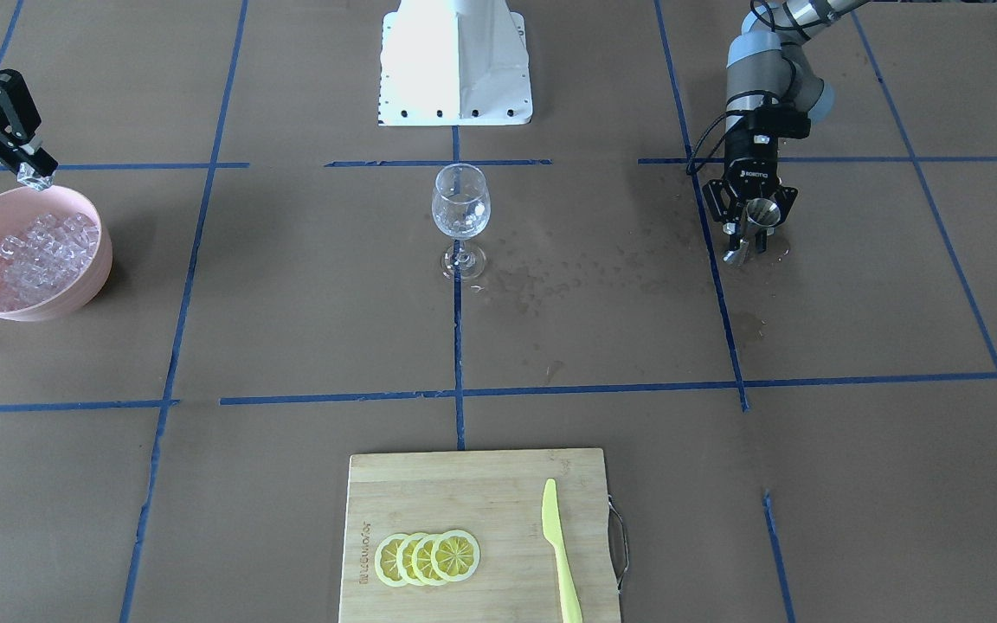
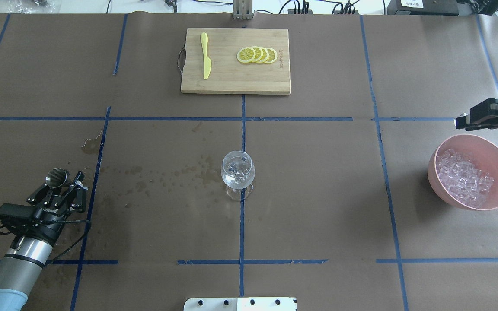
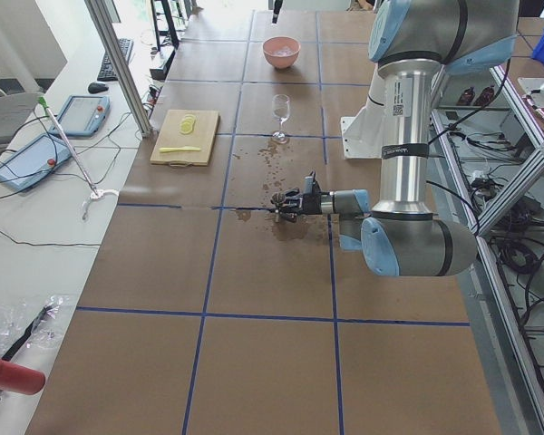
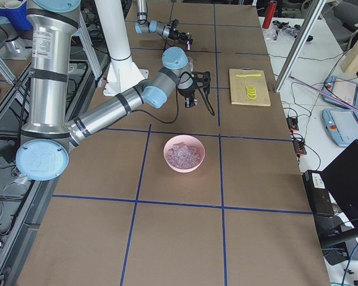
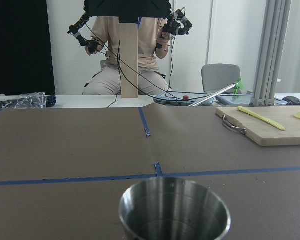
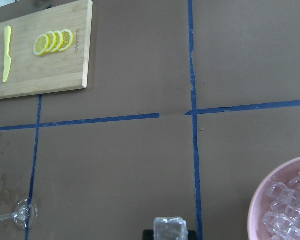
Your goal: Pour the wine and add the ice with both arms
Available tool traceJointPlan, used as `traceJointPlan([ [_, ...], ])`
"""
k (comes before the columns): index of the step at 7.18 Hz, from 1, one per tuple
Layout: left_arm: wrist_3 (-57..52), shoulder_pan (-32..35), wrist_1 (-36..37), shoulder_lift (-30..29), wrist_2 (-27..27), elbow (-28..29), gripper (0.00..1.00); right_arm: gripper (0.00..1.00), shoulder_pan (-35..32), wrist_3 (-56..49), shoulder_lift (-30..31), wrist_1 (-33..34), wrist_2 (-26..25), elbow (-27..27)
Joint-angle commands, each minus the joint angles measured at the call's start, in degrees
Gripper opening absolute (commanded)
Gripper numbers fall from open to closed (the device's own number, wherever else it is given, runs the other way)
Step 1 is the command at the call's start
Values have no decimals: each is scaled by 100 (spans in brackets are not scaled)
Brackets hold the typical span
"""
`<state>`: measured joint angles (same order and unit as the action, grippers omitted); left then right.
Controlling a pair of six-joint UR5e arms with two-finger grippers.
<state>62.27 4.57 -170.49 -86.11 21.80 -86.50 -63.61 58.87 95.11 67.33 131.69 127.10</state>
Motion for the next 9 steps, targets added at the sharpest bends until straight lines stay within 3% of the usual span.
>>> traceJointPlan([
  [1, -143, 0, -1, 24, 17, -7, 100, 0, 32, 527, -413, 17, 23, -1],
  [6, -250, 26, -80, 164, 929, -51, 100, 0, 454, 1240, -1283, 52, -82, -97],
  [9, -250, 26, -81, 725, 1317, -646, 100, 0, 883, 1512, -1653, 70, -467, -151],
])
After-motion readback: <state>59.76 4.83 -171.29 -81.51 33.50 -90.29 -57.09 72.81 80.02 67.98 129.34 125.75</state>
